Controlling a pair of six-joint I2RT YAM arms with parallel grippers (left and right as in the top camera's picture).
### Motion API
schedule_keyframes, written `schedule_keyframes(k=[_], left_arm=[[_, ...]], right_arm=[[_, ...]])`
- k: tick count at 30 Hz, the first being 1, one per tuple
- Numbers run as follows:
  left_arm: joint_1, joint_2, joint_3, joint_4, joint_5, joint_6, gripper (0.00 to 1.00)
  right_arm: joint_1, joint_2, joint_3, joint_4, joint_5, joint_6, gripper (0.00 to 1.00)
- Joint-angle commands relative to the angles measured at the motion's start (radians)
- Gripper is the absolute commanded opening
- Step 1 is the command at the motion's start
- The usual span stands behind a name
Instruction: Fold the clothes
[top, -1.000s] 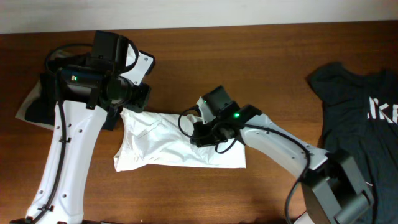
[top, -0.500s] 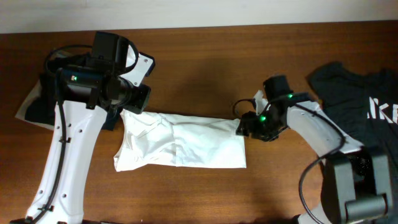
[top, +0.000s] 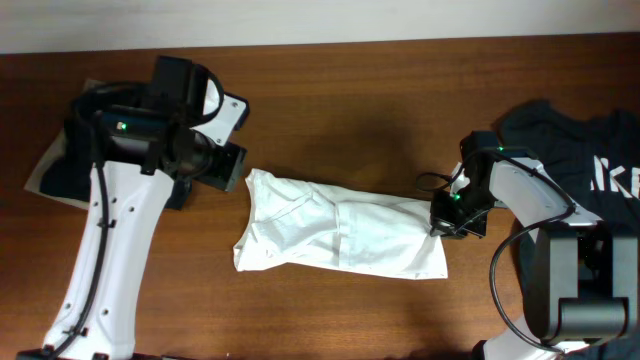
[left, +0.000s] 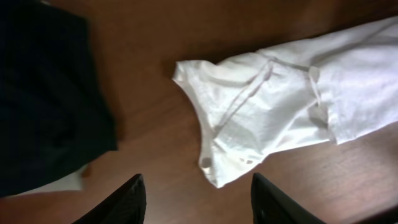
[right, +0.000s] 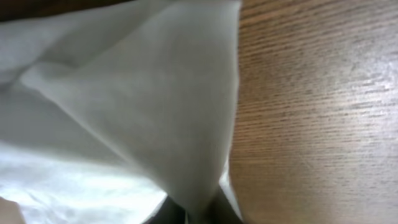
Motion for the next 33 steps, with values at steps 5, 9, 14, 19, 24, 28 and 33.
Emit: schedule_keyframes(k=[5, 9, 14, 19, 24, 28, 33], left_arm=[[0.025, 0.192, -0.311, 0.184, 0.153, -0.043, 0.6], [0.07, 0.374, -0.339, 0.242, 0.248, -0.032, 0.6], [0.071, 0.545, -0.339, 0.268, 0.302, 0.006, 0.6], [0.071, 0.576, -0.339, 0.273, 0.312, 0.006, 0.0], [0.081, 0.506, -0.187, 0.103, 0.286, 0.01, 0.01], [0.027, 0.372, 0.084, -0.058, 0.237, 0.009, 0.01], [-0.23, 0.327, 0.118, -0.056, 0.237, -0.022, 0.01]], right_arm=[[-0.035, -0.061, 0.029, -0.027, 0.02, -0.027, 0.51], [-0.037, -0.181, 0.029, -0.042, 0.02, -0.046, 0.52], [-0.037, -0.307, 0.029, -0.045, 0.021, -0.045, 0.56], [-0.037, -0.342, 0.029, -0.044, 0.029, -0.044, 0.57], [-0.037, -0.342, 0.029, -0.045, 0.029, -0.045, 0.57], [-0.037, -0.342, 0.029, -0.041, 0.036, -0.045, 0.57], [-0.037, -0.342, 0.029, -0.041, 0.046, -0.044, 0.59]])
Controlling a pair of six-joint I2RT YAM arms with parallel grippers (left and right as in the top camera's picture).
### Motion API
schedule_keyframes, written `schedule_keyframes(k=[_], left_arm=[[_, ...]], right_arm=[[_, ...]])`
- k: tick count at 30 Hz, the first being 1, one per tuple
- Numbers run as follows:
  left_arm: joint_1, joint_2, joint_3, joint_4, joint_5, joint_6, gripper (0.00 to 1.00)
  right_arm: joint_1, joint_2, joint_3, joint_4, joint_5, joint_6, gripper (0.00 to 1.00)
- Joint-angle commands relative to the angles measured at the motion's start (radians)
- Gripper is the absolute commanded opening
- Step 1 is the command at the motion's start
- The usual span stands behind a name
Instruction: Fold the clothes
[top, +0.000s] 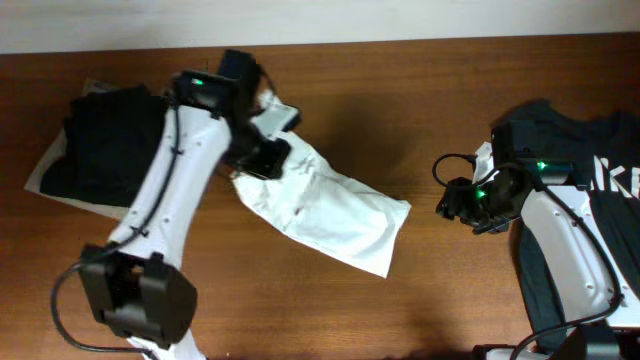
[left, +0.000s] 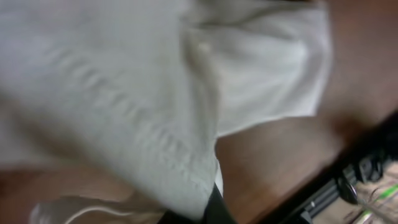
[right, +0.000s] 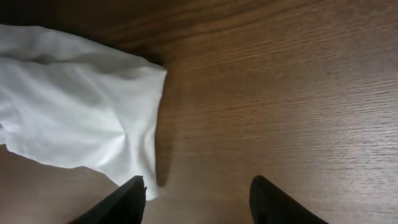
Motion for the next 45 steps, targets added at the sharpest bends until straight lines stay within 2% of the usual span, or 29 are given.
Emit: schedule_keyframes(k=[1, 2, 4, 7, 10, 12, 14, 17, 20, 23, 24, 25, 26, 27, 28, 31, 33, 38, 41, 43, 44, 45], left_arm=[[-0.165, 0.021, -0.003, -0.001, -0.005, -0.029, 0.01], [-0.216, 0.031, -0.003, -0.001, -0.018, -0.032, 0.01], [-0.287, 0.061, -0.004, 0.003, -0.025, -0.032, 0.21], [-0.381, 0.101, -0.004, 0.048, 0.058, -0.032, 0.21], [-0.412, 0.1, 0.013, 0.017, -0.051, -0.081, 0.22], [-0.385, 0.1, 0.093, -0.063, -0.217, -0.13, 0.25], [-0.295, 0.099, 0.212, -0.144, -0.319, -0.145, 0.26], [-0.171, 0.099, 0.31, -0.189, -0.318, -0.144, 0.34], [-0.105, 0.099, 0.339, -0.219, -0.314, -0.144, 0.34], [-0.076, 0.099, 0.34, -0.229, -0.314, -0.144, 0.34], [-0.076, 0.099, 0.34, -0.224, -0.314, -0.144, 0.35], [-0.076, 0.099, 0.34, -0.22, -0.315, -0.144, 0.36], [-0.076, 0.099, 0.34, -0.22, -0.315, -0.144, 0.36], [-0.076, 0.099, 0.34, -0.22, -0.315, -0.144, 0.36], [-0.076, 0.099, 0.34, -0.219, -0.315, -0.144, 0.36], [-0.076, 0.099, 0.34, -0.203, -0.315, -0.143, 0.39], [-0.076, 0.099, 0.34, -0.195, -0.315, -0.143, 0.41], [-0.076, 0.099, 0.34, -0.192, -0.319, -0.14, 0.42], [-0.076, 0.099, 0.34, -0.193, -0.319, -0.14, 0.43], [-0.076, 0.099, 0.34, -0.196, -0.319, -0.14, 0.47], [-0.076, 0.099, 0.34, -0.196, -0.319, -0.14, 0.47], [-0.076, 0.099, 0.34, -0.196, -0.319, -0.14, 0.47]], right_arm=[[-0.006, -0.014, 0.018, 0.003, 0.035, -0.007, 0.61], [-0.005, -0.014, 0.018, 0.003, 0.037, -0.007, 0.61], [-0.005, -0.014, 0.018, 0.003, 0.037, -0.007, 0.62], [-0.005, -0.014, 0.018, 0.003, 0.037, -0.007, 0.62], [-0.005, -0.014, 0.018, 0.003, 0.036, -0.007, 0.63], [-0.004, -0.014, 0.018, 0.003, 0.019, -0.008, 0.64], [0.012, -0.013, 0.017, 0.067, -0.139, -0.051, 0.67], [0.093, 0.014, 0.016, 0.182, -0.204, -0.051, 0.74], [0.199, 0.098, 0.016, 0.269, -0.193, -0.007, 0.79], [0.294, 0.23, 0.016, 0.37, -0.205, 0.024, 0.78], [0.327, 0.262, 0.016, 0.399, -0.205, 0.024, 0.76], [0.35, 0.276, 0.016, 0.417, -0.205, 0.024, 0.39], [0.359, 0.272, 0.019, 0.42, -0.203, 0.022, 0.15], [0.356, 0.255, 0.031, 0.407, -0.201, 0.019, 0.04], [0.335, 0.221, 0.07, 0.344, -0.19, 0.018, 0.04], [0.276, 0.143, 0.285, 0.035, -0.175, -0.077, 0.04], [0.26, 0.141, 0.352, -0.077, -0.054, -0.079, 0.04], [0.237, 0.188, 0.302, -0.095, 0.119, -0.078, 0.06], [0.231, 0.223, 0.255, -0.138, 0.122, -0.05, 0.04], [0.205, 0.227, 0.211, -0.174, 0.207, 0.038, 0.04], [0.185, 0.227, 0.19, -0.185, 0.261, 0.07, 0.13], [0.156, 0.227, 0.17, -0.195, 0.298, 0.096, 0.57]])
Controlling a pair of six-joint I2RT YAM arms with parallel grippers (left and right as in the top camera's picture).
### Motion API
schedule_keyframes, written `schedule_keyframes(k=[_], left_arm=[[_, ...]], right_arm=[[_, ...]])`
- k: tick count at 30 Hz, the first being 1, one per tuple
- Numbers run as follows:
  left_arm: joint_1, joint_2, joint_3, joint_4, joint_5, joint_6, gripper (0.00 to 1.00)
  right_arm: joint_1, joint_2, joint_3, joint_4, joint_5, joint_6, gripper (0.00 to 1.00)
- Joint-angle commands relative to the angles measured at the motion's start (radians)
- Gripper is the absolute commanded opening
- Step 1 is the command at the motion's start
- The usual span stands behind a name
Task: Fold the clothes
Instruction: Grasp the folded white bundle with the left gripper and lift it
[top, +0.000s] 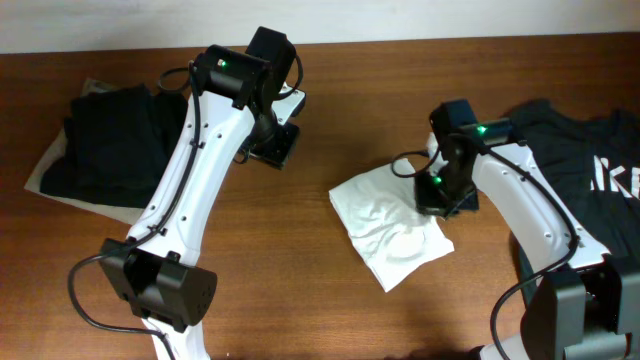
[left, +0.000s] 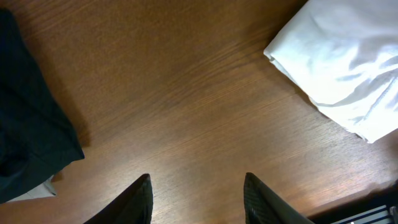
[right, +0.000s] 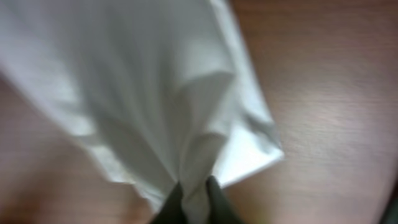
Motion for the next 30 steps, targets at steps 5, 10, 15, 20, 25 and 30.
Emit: schedule_keyframes(k=[5, 10, 15, 20, 25, 30], left_arm=[[0.006, -0.006, 0.02, 0.002, -0.01, -0.002, 0.52], [0.006, -0.006, -0.003, 0.077, 0.04, -0.002, 0.38], [0.006, -0.006, -0.095, 0.159, 0.111, 0.011, 0.29], [0.006, -0.006, -0.159, 0.203, 0.138, 0.014, 0.4], [0.006, 0.007, -0.316, 0.49, 0.397, 0.092, 0.65], [0.006, 0.232, -0.359, 0.7, 0.602, 0.172, 0.76]], right_arm=[[-0.187, 0.003, -0.047, -0.025, 0.122, 0.049, 0.76], [-0.14, -0.011, -0.051, 0.145, -0.363, -0.181, 0.27], [-0.064, 0.048, -0.164, 0.31, -0.299, -0.035, 0.12], [-0.052, 0.075, -0.28, 0.292, -0.283, -0.008, 0.1], [-0.053, 0.04, -0.28, 0.263, -0.221, -0.009, 0.1], [-0.053, 0.04, -0.28, 0.252, -0.22, -0.009, 0.1]])
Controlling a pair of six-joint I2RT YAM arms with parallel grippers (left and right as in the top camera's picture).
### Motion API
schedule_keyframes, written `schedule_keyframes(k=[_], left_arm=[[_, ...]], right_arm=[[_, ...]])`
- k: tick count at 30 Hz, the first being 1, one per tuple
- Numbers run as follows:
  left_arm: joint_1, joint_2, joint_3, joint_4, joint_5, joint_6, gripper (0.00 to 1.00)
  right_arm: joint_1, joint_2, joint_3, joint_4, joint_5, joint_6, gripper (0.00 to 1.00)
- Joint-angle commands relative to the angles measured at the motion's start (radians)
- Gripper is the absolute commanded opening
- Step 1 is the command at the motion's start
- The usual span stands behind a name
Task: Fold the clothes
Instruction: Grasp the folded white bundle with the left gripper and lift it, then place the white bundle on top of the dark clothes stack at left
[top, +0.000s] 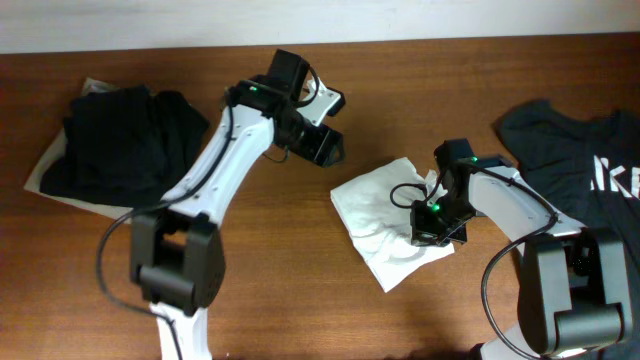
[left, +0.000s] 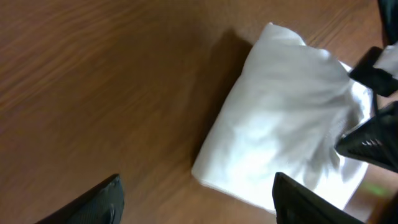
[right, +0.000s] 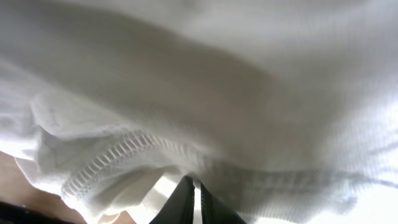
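Note:
The white garment (top: 385, 222) lies bunched into a compact folded square right of the table's middle. My right gripper (top: 431, 226) sits on its right side, shut on a fold of the white cloth. In the right wrist view the cloth (right: 186, 81) fills the frame and the gripper (right: 192, 198) pinches it just below a stitched hem. My left gripper (top: 322, 146) hovers open behind and to the left of the garment. The left wrist view shows the garment (left: 280, 130) ahead of that gripper (left: 198, 202), whose fingers (left: 102, 202) stand wide apart.
A pile of black clothes (top: 110, 140) rests on a pale sheet (top: 48, 160) at the far left. A dark T-shirt with white lettering (top: 585, 150) is spread at the right edge. Bare wood (top: 250, 280) lies in front.
My left gripper has moved right, closer to the white garment, and stays open. My right gripper has shifted toward the front along the garment's right side, still shut on the cloth.
The white garment lay stretched across the middle, my right gripper shut on its right end, the left open. Then the left was shut on it at the back and the right open. Later it lay folded small, the right shut on it, as now.

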Motion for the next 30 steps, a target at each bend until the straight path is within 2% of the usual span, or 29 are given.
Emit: schedule_keyframes(k=[1, 3, 4, 8, 10, 11, 12, 13, 15, 17, 18, 20, 24, 26, 27, 30], left_arm=[[0.006, 0.187, -0.018, 0.075, 0.226, 0.069, 0.76], [0.004, 0.283, -0.018, 0.129, 0.381, 0.069, 0.76], [-0.002, 0.307, -0.018, 0.132, 0.41, 0.069, 0.76], [-0.085, 0.352, -0.018, 0.1, 0.416, 0.089, 0.74], [-0.144, 0.354, -0.018, 0.063, 0.326, 0.106, 0.64], [-0.175, 0.354, -0.018, 0.051, 0.242, 0.106, 0.48], [-0.192, 0.354, -0.018, 0.047, 0.2, 0.106, 0.22], [-0.198, 0.353, -0.018, 0.045, 0.179, 0.106, 0.02], [-0.176, 0.353, 0.015, 0.002, 0.175, 0.106, 0.0], [-0.119, 0.349, 0.122, -0.115, 0.175, 0.107, 0.0], [-0.078, 0.349, 0.207, -0.198, 0.174, 0.126, 0.0], [0.019, 0.349, 0.426, -0.376, 0.08, 0.13, 0.0], [0.262, 0.349, 0.83, -0.633, 0.025, 0.129, 0.0], [0.397, 0.349, 0.955, -0.68, 0.021, 0.129, 0.0], [0.532, 0.349, 0.996, -0.681, 0.021, 0.129, 0.0], [0.788, 0.375, 0.987, -0.637, -0.008, 0.152, 0.0]], right_arm=[[0.003, -0.029, 0.002, 0.0, 0.014, 0.008, 0.1], [0.003, -0.029, 0.002, 0.001, 0.014, 0.008, 0.1], [0.003, -0.029, 0.002, 0.001, 0.014, 0.008, 0.1], [0.003, -0.029, 0.002, 0.004, 0.014, 0.008, 0.1], [0.003, -0.029, 0.002, 0.004, 0.014, 0.008, 0.1], [0.003, -0.029, 0.002, 0.004, 0.014, 0.008, 0.1], [0.003, -0.029, 0.002, 0.004, 0.014, 0.008, 0.1], [0.003, -0.029, 0.002, 0.004, 0.014, 0.008, 0.1], [0.001, -0.053, 0.021, -0.022, 0.015, 0.008, 0.08], [-0.015, -0.115, 0.088, -0.103, 0.018, 0.021, 0.08], [-0.025, -0.161, 0.146, -0.161, 0.016, 0.024, 0.08], [-0.024, -0.24, 0.252, -0.235, 0.017, 0.023, 0.13], [-0.024, -0.31, 0.303, -0.251, 0.018, 0.008, 0.13], [-0.024, -0.31, 0.303, -0.251, 0.017, 0.008, 0.13], [-0.024, -0.31, 0.303, -0.25, 0.018, 0.009, 0.13], [-0.024, -0.31, 0.303, -0.239, 0.018, 0.021, 0.13]])
